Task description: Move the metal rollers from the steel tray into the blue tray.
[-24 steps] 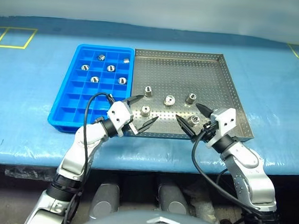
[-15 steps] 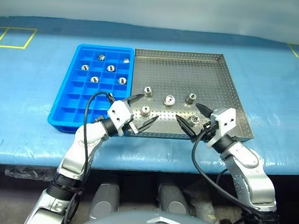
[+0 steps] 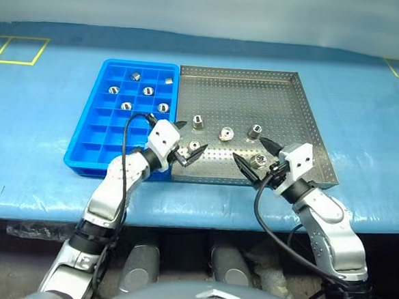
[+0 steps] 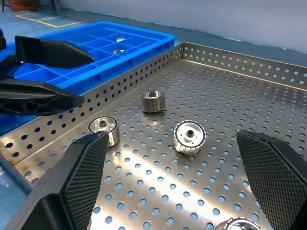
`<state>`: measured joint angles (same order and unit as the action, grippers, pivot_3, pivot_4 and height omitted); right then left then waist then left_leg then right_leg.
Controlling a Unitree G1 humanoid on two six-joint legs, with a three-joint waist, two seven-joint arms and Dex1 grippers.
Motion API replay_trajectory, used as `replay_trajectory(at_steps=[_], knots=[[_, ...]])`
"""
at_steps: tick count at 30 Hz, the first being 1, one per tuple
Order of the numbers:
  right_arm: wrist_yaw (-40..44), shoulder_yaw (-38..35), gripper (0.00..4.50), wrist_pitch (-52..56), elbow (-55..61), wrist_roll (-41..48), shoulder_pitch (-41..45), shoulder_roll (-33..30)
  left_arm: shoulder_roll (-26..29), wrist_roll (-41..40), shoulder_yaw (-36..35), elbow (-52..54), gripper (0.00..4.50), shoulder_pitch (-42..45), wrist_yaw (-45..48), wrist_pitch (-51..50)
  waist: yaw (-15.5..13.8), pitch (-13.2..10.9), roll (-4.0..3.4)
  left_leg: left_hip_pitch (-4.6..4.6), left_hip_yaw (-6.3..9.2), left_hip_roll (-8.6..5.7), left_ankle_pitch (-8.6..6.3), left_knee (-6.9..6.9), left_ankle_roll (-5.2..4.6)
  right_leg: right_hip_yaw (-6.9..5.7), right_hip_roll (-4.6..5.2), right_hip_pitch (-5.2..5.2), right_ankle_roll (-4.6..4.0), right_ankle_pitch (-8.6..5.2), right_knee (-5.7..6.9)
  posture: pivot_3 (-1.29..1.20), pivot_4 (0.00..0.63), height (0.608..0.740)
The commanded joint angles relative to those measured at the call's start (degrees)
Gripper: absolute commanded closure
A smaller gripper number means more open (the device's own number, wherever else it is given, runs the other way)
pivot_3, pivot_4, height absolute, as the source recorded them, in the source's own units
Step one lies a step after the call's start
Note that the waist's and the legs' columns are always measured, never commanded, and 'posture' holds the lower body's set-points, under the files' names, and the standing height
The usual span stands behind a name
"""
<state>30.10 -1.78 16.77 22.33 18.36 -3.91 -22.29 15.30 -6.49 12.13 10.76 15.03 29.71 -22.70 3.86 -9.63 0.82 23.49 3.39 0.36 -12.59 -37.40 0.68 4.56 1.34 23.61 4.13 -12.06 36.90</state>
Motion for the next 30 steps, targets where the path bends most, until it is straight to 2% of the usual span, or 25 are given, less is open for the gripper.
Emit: replay_trajectory(at_steps=[1,12,20,30], knots=[[-0.09,-0.23,0.01,-0.96,1.44,-0.01,-0.05,0.03,-0.1,-1.24,0.74,0.71,0.0,4.11,0.39,-9.52,0.0,0.0,0.0,0.0,0.0,0.0,0.0,0.0,0.0,0.0,0.0,0.0,0.0,0.0,0.0,-0.07,0.15,0.74],[-0.77,-0.36,0.01,-0.88,2.23,0.36,-0.97,0.57,1.89,0.41,5.87,-3.87,0.0,14.84,1.17,-30.18,0.3,0.0,0.0,0.01,0.01,0.0,0.0,0.01,0.0,0.01,-0.02,0.01,0.01,0.0,0.0,-0.1,0.15,0.74],[-1.01,0.34,0.01,-0.9,2.45,0.04,-1.51,1.36,3.4,3.32,11.3,-8.98,0.0,19.68,2.07,-32.34,0.39,0.08,-0.11,-0.13,0.0,0.0,0.0,0.01,0.01,0.05,-0.03,-0.11,0.01,0.0,0.02,-0.1,0.15,0.74],[-1.68,0.81,0.01,-1.02,2.64,-0.33,-1.8,1.54,5.87,6.79,20.4,-15.95,0.0,25.69,9.72,-29.77,1.41,0.12,-0.17,-0.11,-0.07,0.03,0.0,0.05,0.0,0.14,-0.09,-0.01,0.01,0.0,0.04,-0.12,0.15,0.74]])
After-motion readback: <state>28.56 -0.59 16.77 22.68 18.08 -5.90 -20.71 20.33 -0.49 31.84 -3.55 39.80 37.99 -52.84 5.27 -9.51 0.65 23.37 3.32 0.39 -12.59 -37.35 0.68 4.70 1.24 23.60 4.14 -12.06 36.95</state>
